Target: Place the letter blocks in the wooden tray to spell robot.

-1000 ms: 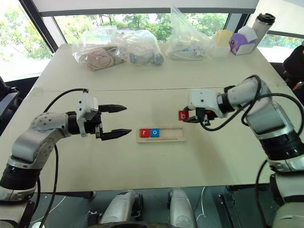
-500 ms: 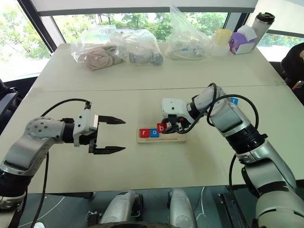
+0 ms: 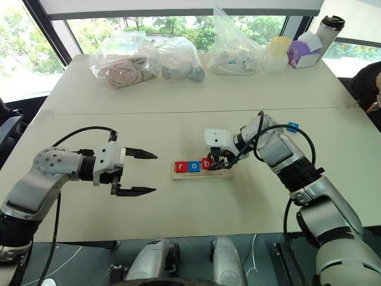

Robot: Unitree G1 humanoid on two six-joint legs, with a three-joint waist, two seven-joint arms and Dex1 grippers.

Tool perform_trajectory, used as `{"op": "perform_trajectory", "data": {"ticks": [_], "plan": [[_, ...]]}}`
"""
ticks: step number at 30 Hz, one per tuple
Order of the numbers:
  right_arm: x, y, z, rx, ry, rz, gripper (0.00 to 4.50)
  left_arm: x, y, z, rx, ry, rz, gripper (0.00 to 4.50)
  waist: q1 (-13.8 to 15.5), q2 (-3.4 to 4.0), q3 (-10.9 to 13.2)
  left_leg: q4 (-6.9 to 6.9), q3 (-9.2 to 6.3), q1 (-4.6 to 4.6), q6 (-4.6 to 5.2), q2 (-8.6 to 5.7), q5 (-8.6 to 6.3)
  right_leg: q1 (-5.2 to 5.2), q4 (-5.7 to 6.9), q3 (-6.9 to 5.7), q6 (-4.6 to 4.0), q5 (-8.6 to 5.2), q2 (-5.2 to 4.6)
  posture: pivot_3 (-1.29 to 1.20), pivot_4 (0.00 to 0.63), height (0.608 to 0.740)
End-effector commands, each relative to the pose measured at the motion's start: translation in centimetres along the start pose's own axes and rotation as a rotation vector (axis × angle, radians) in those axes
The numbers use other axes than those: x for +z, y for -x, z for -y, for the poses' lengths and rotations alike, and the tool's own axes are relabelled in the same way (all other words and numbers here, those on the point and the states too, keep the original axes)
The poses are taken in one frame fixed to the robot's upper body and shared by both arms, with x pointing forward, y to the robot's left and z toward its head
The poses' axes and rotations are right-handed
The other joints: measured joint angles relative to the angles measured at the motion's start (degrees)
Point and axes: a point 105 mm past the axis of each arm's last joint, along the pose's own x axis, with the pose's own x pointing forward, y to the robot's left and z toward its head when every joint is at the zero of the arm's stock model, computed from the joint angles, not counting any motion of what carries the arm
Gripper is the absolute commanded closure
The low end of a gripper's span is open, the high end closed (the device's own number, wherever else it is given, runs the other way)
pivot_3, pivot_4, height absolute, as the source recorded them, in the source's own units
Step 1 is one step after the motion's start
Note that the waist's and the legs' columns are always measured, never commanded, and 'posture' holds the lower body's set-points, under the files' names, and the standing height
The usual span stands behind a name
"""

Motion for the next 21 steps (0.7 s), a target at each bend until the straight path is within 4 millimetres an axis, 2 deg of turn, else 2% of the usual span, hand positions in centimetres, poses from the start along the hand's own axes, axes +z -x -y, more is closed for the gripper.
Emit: {"op": "perform_trajectory", "data": {"ticks": [1,8,20,21], "plan": [[0.78,-0.04,0.14,-0.003,0.025,0.017,3.38,0.89,0.26,-0.59,0.025,-0.044,0.011,0.00,0.00,0.00,0.00,0.00,0.00,0.00,0.00,0.00,0.00,0.00,0.01,0.00,0.04,0.02,0.02,0.00,0.150,0.740],[1.32,-0.34,-0.16,0.013,0.035,0.027,3.38,0.89,0.34,-0.70,0.034,-0.045,0.011,0.00,0.05,0.00,0.00,0.01,0.00,0.00,0.01,0.00,0.00,0.00,0.05,-0.01,0.09,0.05,0.07,0.00,0.150,0.740],[0.75,-0.24,-0.60,0.024,0.033,0.011,3.38,1.08,0.15,-0.78,0.042,-0.050,0.020,0.00,0.04,0.00,0.00,0.02,0.01,0.01,0.01,0.00,0.01,0.01,0.06,-0.02,0.13,0.07,0.12,0.00,0.150,0.740],[0.86,-0.28,-0.66,0.026,0.034,0.015,2.88,1.09,0.12,-0.78,0.042,-0.050,0.021,0.00,0.04,0.00,0.00,0.02,0.00,0.01,0.01,0.01,0.01,0.01,0.06,-0.02,0.13,0.07,0.13,0.00,0.150,0.740]]}}
